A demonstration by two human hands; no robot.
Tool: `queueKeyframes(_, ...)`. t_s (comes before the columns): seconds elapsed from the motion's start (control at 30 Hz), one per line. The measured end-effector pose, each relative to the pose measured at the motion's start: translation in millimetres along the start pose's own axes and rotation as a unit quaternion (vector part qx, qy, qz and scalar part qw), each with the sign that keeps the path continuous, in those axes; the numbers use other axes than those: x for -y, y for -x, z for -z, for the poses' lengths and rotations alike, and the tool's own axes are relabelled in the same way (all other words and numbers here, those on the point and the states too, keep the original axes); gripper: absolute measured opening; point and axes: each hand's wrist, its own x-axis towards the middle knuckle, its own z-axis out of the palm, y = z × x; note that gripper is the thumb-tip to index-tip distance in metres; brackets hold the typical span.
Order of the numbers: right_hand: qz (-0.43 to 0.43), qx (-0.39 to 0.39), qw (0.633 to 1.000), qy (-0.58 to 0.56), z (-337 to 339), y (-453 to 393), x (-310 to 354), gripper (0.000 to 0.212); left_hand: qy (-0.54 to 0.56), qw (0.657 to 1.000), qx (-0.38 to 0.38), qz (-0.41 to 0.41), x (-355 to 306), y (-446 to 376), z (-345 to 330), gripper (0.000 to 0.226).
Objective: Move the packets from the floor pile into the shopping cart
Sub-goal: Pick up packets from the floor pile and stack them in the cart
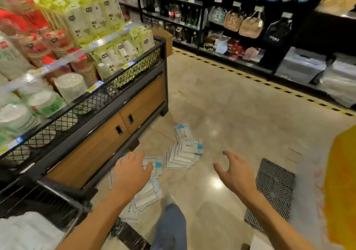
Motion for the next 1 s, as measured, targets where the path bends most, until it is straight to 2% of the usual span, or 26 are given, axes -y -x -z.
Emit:
queueKeyframes(0.27, -0.06, 0.03, 0.997, 0.035, -24.7, -128.7, -15.1, 0.065, -0.016, 0.995, 0.092, -0.046, -33.0, -169.5, -66.7, 0.067)
queueKeyframes(0.4, -0.068, 0.035, 0.996, 0.046, -29.6, -214.3, -9.4, 0.064, 0.004, 0.993, 0.099, -0.063, -50.3, -257.3, -85.5, 0.062)
queueKeyframes(0.53, -0.071, 0.04, 0.995, 0.054, -57.4, -294.0, -6.7, 0.064, 0.006, 0.993, 0.111, -0.04, -54.4, -332.1, -113.2, 0.063)
queueKeyframes(0.77, -0.127, 0.109, 0.986, 0.024, -178.3, -406.6, -37.3, 0.068, -0.022, 0.988, 0.154, -0.005, -53.4, -432.0, -208.0, 0.069)
queueKeyframes(1.0, -0.15, 0.177, 0.972, 0.037, -353.7, -509.1, -101.6, 0.066, -0.068, 0.978, 0.197, 0.022, -57.5, -524.9, -364.4, 0.064)
